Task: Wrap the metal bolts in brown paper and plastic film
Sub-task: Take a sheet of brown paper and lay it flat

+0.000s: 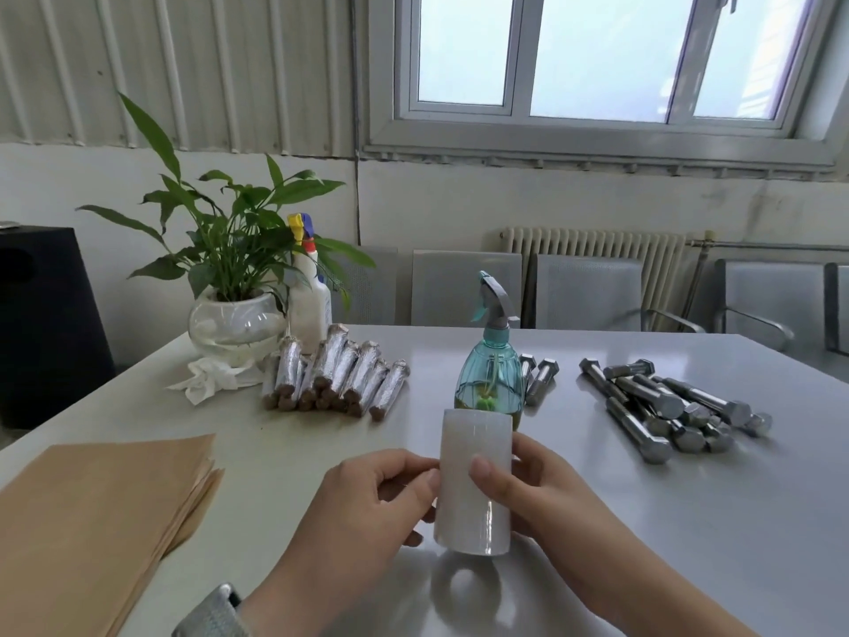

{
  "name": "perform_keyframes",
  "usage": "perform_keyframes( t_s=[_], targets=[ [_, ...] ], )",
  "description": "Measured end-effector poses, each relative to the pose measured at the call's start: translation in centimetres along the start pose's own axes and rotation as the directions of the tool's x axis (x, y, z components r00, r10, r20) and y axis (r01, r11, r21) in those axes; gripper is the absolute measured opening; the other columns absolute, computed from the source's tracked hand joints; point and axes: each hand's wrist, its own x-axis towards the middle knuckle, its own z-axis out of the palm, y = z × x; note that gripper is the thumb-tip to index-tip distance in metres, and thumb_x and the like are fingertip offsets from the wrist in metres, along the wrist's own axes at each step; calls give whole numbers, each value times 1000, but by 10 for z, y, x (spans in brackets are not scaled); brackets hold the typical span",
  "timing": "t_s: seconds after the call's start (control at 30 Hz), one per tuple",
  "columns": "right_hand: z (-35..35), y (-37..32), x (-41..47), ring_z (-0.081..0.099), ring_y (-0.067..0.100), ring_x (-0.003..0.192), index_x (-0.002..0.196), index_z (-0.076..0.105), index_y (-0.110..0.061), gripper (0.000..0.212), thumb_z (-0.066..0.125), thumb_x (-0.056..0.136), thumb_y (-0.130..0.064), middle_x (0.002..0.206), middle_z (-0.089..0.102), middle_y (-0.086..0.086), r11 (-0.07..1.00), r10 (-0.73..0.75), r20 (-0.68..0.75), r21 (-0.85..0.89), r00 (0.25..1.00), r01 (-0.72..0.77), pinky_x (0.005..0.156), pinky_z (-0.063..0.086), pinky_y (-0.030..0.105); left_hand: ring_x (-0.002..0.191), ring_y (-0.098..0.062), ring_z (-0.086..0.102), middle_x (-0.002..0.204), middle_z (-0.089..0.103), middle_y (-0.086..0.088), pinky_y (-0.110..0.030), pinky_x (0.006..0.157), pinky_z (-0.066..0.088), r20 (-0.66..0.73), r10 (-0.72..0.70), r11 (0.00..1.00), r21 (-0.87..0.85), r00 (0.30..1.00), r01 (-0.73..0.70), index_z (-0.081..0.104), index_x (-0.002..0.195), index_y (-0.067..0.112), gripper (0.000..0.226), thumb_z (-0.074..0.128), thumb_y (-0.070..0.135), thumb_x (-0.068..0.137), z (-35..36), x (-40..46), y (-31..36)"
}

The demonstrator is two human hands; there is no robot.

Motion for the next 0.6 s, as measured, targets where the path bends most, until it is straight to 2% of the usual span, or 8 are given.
perform_keyframes(
  t_s=[0.1, 0.17, 0.3, 0.43, 0.5, 0.6],
  targets=[
    [4, 1, 0, 72, 25, 95, 117, 57, -17, 78, 87, 54, -51, 103, 75, 7, 999, 5, -114, -41, 993, -10, 75, 56, 33, 87, -12, 71, 95, 75, 9, -36, 76, 60, 62, -34, 999, 4, 998, 34, 74, 101, 32, 33, 67, 54, 78, 5, -2, 2],
    [8, 1, 0, 73, 21, 91, 112, 57, -20, 77, 83, 52, -61, 99, 75, 4, 995, -26, -178, -104, 984, 8, 70, 56, 31, 90, -12, 72, 100, 75, 10, -40, 84, 58, 92, -40, 999, 6, 995, 40, 72, 105, 32, 44, 71, 59, 71, 8, -2, 3],
    [12, 0, -1, 73, 18, 80, 100, 60, -17, 60, 73, 71, -67, 91, 75, 5, 988, -78, -185, -145, 980, 51, 60, 53, 25, 93, -14, 72, 102, 75, 7, -38, 88, 56, 113, -58, 998, -23, 992, 61, 71, 111, 31, 53, 80, 53, 64, 8, -1, 1],
    [7, -6, -1, 63, 13, 64, 90, 60, -8, 52, 63, 74, -57, 76, 70, 1, 992, -86, -203, -105, 975, 66, 52, 49, 24, 103, -25, 70, 110, 74, -5, -39, 88, 58, 156, -105, 958, -247, 982, 142, 69, 116, 17, 49, 79, 33, 71, 6, 1, -5],
    [3, -8, 0, 63, 18, 67, 93, 66, -11, 49, 63, 74, -56, 83, 71, 6, 998, -60, -177, -39, 982, 54, 57, 51, 30, 104, -28, 70, 112, 73, -10, -35, 82, 59, 197, -101, 910, -377, 975, 171, 63, 123, 13, 56, 79, 29, 72, 5, 3, -5],
    [1, -8, 0, 67, 30, 90, 108, 73, -19, 46, 62, 80, -54, 106, 72, 15, 999, 11, -81, 33, 997, -8, 85, 54, 49, 107, -35, 68, 116, 70, -16, -39, 85, 57, 243, -84, 853, -484, 966, 196, 51, 131, 22, 69, 84, 32, 71, 4, 3, -5]
  ],
)
